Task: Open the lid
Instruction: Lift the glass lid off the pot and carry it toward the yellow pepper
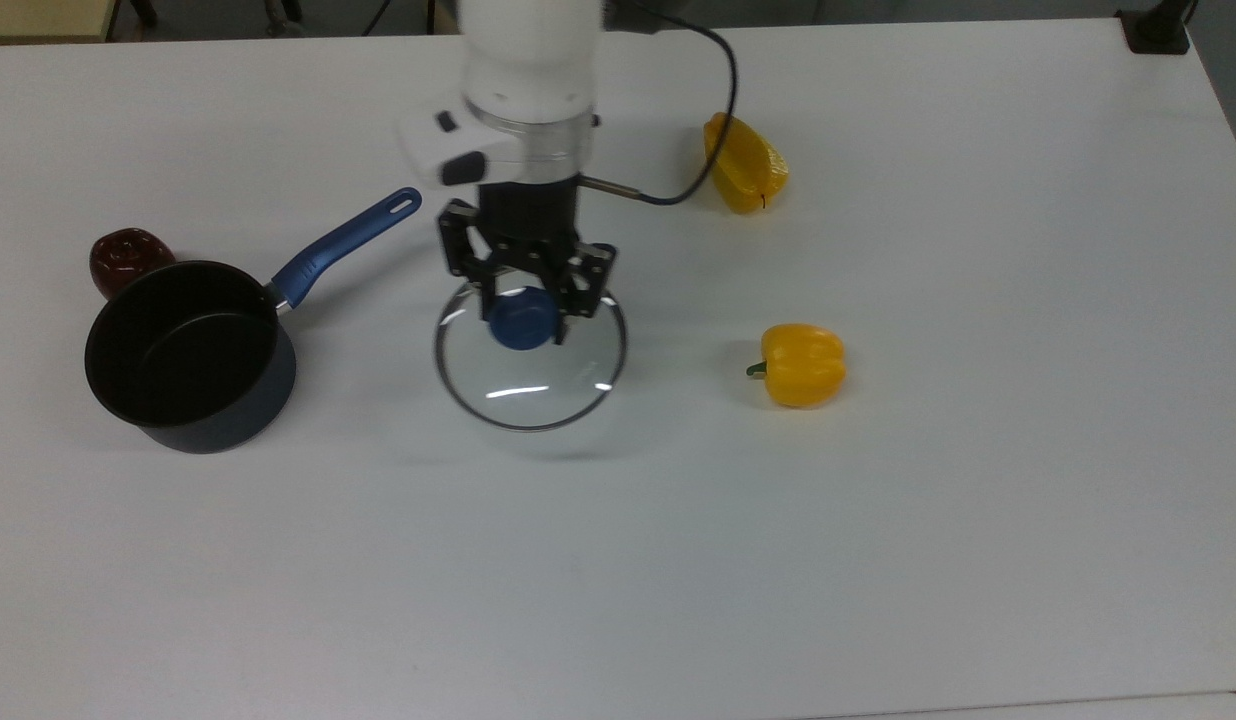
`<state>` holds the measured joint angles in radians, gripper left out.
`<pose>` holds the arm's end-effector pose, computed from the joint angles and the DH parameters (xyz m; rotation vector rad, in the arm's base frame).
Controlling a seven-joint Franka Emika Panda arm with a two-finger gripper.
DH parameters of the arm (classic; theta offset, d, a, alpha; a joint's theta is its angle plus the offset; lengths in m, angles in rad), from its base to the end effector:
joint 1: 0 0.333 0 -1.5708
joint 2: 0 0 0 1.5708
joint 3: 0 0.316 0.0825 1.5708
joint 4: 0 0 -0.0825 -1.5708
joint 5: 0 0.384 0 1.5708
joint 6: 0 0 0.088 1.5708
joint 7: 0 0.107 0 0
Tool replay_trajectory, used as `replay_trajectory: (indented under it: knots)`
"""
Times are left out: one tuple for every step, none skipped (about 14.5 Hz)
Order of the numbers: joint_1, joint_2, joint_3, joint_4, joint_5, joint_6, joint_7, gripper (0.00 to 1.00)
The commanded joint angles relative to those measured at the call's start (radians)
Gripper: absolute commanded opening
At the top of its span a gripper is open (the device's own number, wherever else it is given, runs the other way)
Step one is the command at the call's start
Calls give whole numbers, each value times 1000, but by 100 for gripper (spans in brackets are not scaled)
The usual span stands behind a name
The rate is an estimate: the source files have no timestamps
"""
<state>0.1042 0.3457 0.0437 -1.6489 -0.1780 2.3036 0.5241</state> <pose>0.6787 0.0940 0.4449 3.0413 -0.4325 0.5213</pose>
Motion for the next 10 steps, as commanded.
replay_trajectory:
  knots:
    - [49, 15, -12, -35, -24, 26, 51, 54]
    - [55, 31, -12, -38, -24, 61, 51, 54]
    - [55, 51, -12, -45, -24, 103, 51, 54]
    - [54, 70, -12, -45, -24, 140, 51, 54]
    - [52, 87, -12, -45, -24, 167, 50, 54]
    - [51, 102, -12, -45, -24, 183, 50, 54]
    - [52, 116, -13, -45, -31, 194, 50, 54]
    - [52, 125, -13, -45, -46, 201, 50, 54]
    - [52, 140, -12, -45, -64, 212, 50, 55]
    - [52, 147, -13, -43, -72, 218, 50, 55]
